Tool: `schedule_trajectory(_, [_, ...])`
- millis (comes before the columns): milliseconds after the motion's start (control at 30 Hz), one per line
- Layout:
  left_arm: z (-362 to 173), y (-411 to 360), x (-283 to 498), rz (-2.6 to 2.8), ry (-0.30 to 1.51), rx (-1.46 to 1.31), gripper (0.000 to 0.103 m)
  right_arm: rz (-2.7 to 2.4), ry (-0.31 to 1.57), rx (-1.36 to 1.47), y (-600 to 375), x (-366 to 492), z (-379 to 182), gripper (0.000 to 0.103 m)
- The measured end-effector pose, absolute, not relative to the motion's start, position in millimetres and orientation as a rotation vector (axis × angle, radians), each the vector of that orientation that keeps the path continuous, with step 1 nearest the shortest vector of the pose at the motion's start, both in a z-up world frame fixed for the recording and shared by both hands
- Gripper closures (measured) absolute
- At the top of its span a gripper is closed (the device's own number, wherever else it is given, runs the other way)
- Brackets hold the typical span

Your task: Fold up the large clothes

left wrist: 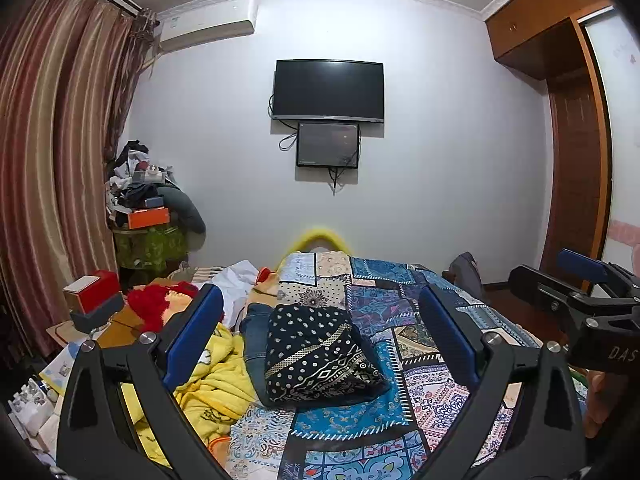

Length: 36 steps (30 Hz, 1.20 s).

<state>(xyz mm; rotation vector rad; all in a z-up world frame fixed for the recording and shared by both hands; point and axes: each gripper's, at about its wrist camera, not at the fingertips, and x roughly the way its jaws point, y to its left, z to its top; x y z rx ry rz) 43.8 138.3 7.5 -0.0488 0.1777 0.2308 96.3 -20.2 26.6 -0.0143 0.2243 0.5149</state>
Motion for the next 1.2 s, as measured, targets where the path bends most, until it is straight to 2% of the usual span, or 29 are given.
schedule_trajectory(1200, [8.6, 138.7, 44.6, 0.169, 0.183, -0.057, 0.004, 0.483, 0.232, -0.007, -24.4, 98.2, 28.8, 0.0])
